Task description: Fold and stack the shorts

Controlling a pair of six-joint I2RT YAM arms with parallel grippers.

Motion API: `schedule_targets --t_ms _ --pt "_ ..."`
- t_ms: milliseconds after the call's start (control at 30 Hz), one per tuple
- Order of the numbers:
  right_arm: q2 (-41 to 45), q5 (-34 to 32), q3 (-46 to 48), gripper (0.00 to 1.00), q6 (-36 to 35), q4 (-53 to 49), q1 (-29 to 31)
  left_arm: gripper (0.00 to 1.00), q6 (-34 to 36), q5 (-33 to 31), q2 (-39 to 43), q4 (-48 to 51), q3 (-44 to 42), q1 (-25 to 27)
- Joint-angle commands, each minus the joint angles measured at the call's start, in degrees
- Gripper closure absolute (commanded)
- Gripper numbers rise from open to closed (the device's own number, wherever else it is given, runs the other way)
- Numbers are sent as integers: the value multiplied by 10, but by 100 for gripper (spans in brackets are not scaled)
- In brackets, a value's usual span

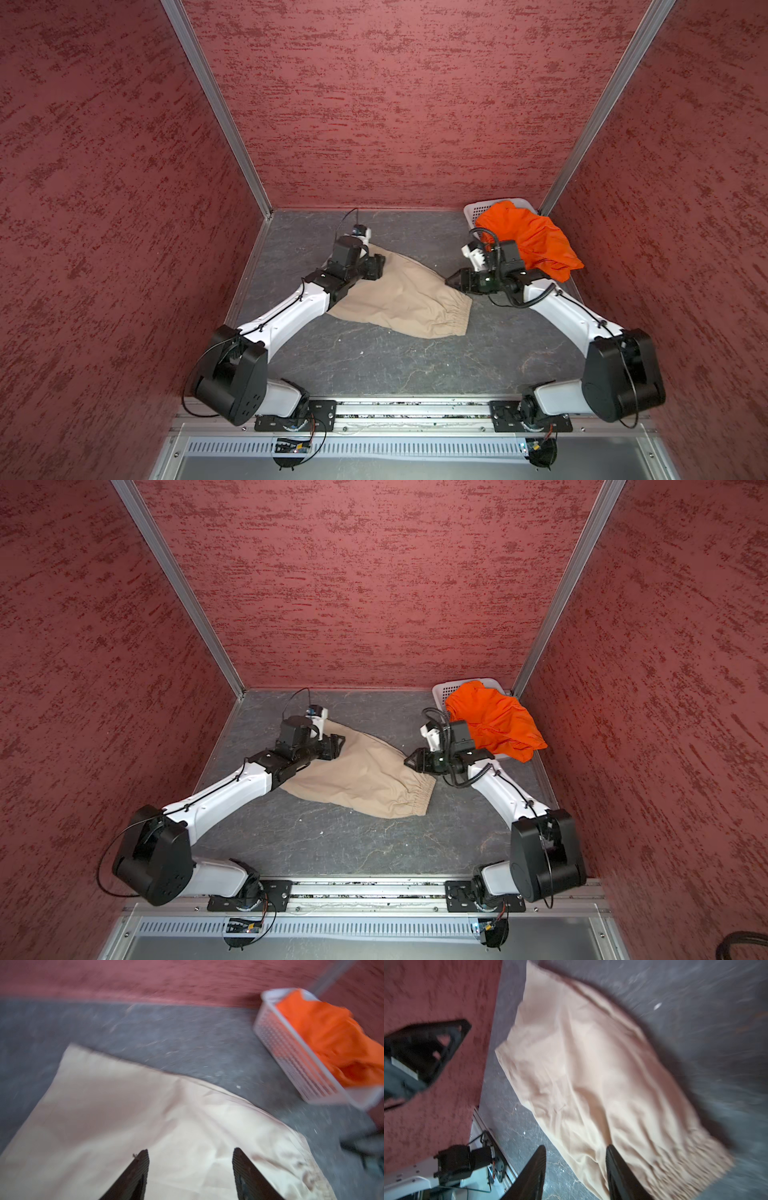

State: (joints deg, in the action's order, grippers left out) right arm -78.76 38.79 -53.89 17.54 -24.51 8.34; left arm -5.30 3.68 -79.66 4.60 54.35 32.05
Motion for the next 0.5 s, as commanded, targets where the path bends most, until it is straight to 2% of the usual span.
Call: schedule_targets --t_ms 0,100,167,333,467 --pt "22 76 26 51 -1 -22 -72 31 228 70 -33 -27 -11 81" --pt "50 114 67 49 27 11 -134 21 334 93 -100 -1 23 154" --pt "66 125 85 48 29 13 -163 17 387 103 -151 25 62 184" --pt "101 133 138 45 50 39 -195 13 462 152 -244 30 126 217" --pt "118 130 190 43 93 91 -204 12 487 170 -292 26 152 232"
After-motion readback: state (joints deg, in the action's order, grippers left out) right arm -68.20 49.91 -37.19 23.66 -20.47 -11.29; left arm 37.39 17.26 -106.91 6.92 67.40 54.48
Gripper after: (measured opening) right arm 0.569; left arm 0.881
